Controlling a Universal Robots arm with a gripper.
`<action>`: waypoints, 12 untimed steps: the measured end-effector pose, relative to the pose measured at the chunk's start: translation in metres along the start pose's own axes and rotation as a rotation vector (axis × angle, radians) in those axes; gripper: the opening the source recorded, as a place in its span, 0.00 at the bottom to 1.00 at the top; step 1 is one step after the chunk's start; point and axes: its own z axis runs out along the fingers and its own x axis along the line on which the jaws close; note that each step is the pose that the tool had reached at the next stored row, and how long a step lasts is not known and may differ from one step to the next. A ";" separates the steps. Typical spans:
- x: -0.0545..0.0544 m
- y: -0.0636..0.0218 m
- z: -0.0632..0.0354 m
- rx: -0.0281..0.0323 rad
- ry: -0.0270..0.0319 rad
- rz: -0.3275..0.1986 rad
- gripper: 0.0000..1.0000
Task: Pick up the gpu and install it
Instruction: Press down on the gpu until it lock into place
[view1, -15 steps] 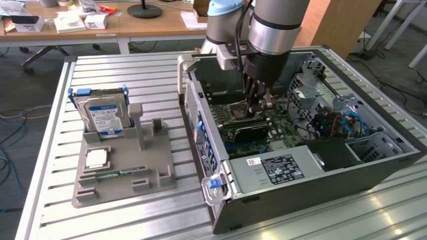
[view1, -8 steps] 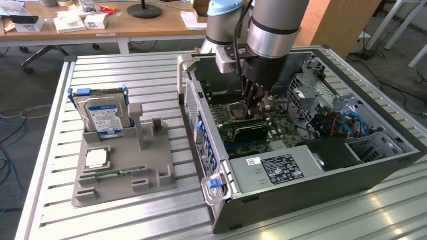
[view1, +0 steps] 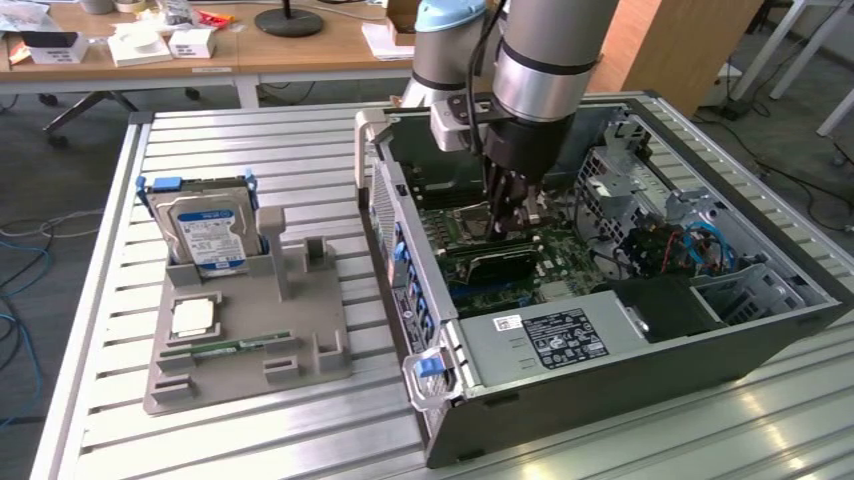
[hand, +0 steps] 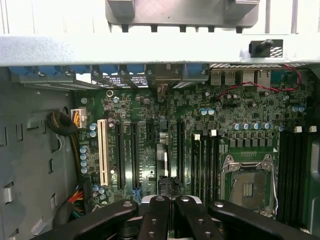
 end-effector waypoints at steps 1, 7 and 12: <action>0.000 0.0006 0.0002 0.0001 -0.0001 0.000 0.10; -0.003 0.0053 0.0012 0.0001 -0.0001 0.000 0.10; -0.004 0.0058 0.0061 0.0001 -0.0002 0.000 0.10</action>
